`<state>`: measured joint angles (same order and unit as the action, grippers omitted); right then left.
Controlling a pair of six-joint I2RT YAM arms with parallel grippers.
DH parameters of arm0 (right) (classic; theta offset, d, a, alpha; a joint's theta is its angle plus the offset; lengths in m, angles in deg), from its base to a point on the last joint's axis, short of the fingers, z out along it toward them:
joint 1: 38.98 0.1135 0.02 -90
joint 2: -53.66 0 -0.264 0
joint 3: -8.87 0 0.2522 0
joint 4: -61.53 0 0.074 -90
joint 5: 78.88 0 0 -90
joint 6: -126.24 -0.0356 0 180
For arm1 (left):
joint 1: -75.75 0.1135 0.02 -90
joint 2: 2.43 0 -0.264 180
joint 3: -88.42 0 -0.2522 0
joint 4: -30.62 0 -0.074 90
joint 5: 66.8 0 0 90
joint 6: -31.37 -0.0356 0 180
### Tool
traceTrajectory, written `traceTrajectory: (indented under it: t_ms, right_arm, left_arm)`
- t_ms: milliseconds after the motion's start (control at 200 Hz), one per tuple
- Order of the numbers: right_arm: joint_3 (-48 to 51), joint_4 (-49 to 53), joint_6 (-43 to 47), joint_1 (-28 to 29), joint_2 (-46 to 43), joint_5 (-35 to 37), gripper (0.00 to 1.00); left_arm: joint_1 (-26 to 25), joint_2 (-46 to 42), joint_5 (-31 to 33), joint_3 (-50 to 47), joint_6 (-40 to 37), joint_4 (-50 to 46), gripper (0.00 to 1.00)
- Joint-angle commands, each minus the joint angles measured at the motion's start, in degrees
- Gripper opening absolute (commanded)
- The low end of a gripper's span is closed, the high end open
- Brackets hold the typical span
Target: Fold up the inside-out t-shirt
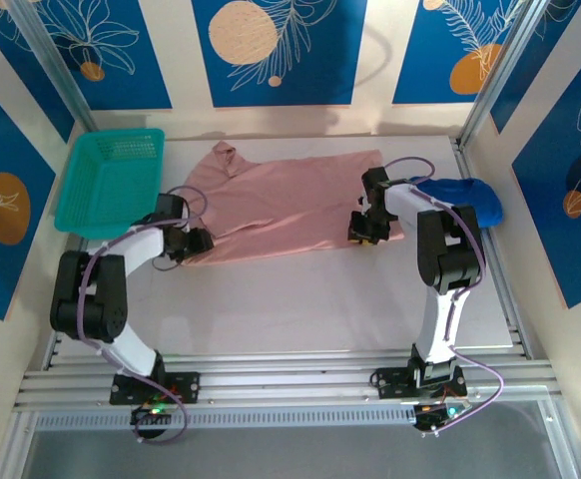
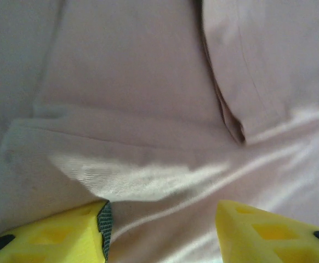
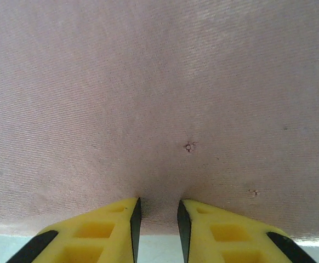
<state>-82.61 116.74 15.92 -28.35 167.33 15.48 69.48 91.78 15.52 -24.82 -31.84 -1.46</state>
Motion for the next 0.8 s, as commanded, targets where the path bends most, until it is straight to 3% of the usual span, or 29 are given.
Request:
traceTrajectory:
  t_ms: [0, 250, 610, 795]
  right_arm:
    - [1.09, 4.89, 1.14, -0.56, -0.37, 5.78, 0.28]
    - [1.16, 5.76, 1.52, -0.40, -0.18, 7.75, 0.27]
    - [6.20, 6.01, 0.26, 0.54, -3.13, 6.89, 0.27]
    - [11.54, 6.62, -1.58, 2.62, -6.88, 5.62, 0.27]
  left_arm:
    - [1.16, 2.87, 4.12, 3.03, -1.26, 0.65, 0.52]
    - [1.43, 3.57, 5.02, 1.99, -1.78, -0.14, 0.53]
    - [1.22, -8.54, 2.81, -11.09, 0.23, -1.99, 0.57]
    - [1.04, -15.34, 2.74, -12.92, 0.78, -4.99, 0.57]
